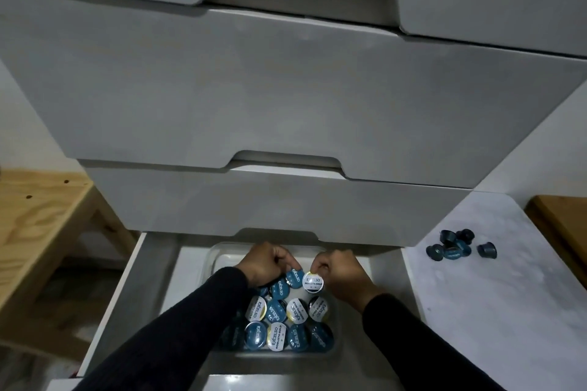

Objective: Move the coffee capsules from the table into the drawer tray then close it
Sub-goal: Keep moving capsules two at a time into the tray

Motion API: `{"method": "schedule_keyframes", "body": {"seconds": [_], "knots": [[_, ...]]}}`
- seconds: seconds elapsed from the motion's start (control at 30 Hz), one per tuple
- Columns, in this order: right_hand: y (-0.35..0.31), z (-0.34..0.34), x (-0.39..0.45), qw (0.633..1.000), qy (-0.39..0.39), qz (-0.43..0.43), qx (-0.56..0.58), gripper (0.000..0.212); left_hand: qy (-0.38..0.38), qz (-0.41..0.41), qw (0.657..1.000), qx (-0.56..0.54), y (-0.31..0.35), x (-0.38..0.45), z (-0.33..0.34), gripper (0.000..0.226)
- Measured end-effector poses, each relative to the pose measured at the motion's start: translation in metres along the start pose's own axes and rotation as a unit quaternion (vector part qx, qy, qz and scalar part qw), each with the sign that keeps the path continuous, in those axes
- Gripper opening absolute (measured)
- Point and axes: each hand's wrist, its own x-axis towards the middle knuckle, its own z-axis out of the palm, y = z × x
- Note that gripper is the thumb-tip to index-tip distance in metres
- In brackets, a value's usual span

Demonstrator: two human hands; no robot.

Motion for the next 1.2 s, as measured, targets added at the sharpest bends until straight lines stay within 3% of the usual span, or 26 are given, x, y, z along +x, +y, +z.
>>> {"method": "schedule_keyframes", "body": {"seconds": [0.3, 0.6, 0.73, 0.93, 1.0, 1.1, 1.2], "knots": [[0.004, 0.007, 0.0, 0.999, -0.004, -0.007, -0.053, 0.019, -0.015, 0.014, 1.0, 0.001, -0.003, 0.0, 0.006, 0.015], [-0.003, 0.007, -0.015, 0.993, 0.008, -0.038, -0.108, 0.022, 0.028, 0.032, 0.996, 0.072, 0.011, -0.021, 0.005, 0.011], [-0.009, 0.007, -0.029, 0.986, 0.033, -0.061, -0.152, 0.034, 0.081, 0.072, 0.963, 0.248, 0.032, -0.043, 0.01, 0.03], [-0.022, 0.011, -0.065, 0.969, 0.155, -0.105, -0.163, 0.035, 0.226, 0.047, 0.915, 0.332, 0.054, -0.086, 0.045, 0.047], [-0.021, 0.007, -0.076, 0.966, 0.158, -0.107, -0.174, 0.037, 0.271, 0.049, 0.902, 0.333, 0.068, -0.101, 0.061, 0.053], [-0.012, -0.01, -0.093, 0.955, 0.196, -0.103, -0.195, 0.038, 0.272, 0.042, 0.919, 0.282, 0.083, -0.116, 0.094, 0.061], [0.01, -0.031, -0.113, 0.953, 0.22, -0.108, -0.18, 0.032, 0.314, 0.042, 0.914, 0.252, 0.107, -0.117, 0.122, 0.057]]}}
